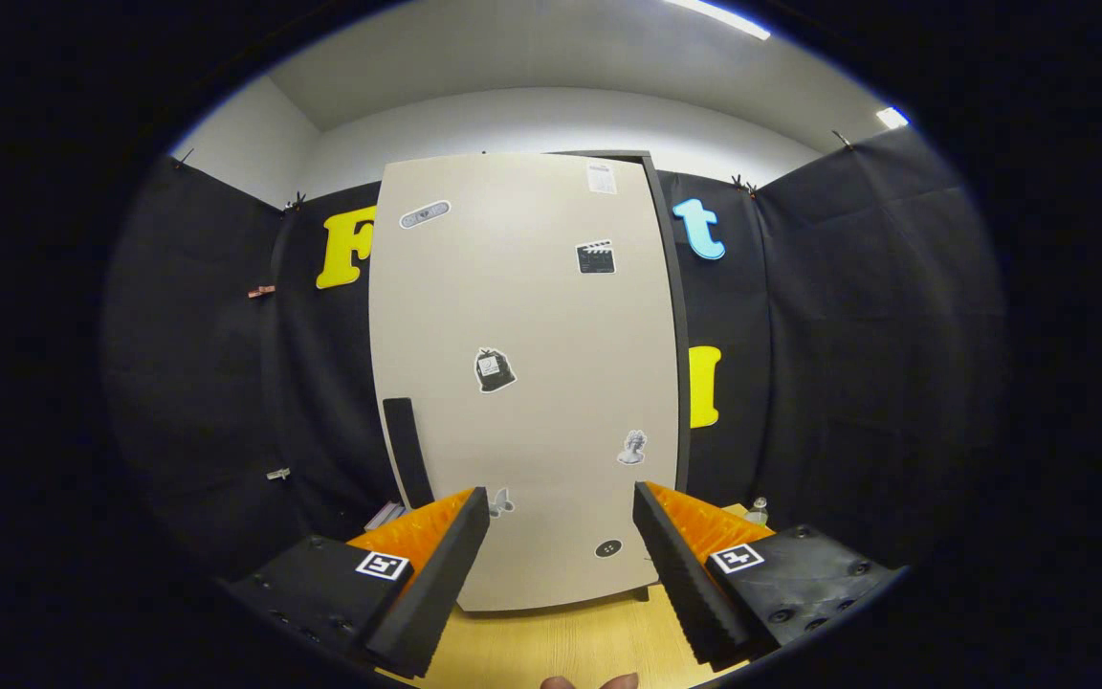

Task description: Open the shoe cabinet door, grab the shoes and put them into the shoe cabinet, then close the shoe cabinet door.

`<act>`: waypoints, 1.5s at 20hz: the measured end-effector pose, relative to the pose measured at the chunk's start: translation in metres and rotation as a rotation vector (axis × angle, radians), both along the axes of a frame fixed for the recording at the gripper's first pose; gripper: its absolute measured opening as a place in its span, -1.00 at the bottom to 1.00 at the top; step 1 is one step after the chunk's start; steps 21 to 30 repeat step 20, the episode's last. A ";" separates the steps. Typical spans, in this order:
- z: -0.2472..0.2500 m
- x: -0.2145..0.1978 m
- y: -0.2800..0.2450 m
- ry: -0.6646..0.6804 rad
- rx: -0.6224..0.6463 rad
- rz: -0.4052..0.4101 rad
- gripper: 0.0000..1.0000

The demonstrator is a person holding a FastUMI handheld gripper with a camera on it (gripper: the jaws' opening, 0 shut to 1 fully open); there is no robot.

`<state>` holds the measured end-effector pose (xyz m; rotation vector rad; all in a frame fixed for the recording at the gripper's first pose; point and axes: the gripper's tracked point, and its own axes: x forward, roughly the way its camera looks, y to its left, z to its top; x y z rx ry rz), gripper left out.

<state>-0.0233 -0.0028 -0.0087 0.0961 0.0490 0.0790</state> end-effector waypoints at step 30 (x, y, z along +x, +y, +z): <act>-0.006 0.002 0.004 0.019 -0.007 0.023 0.96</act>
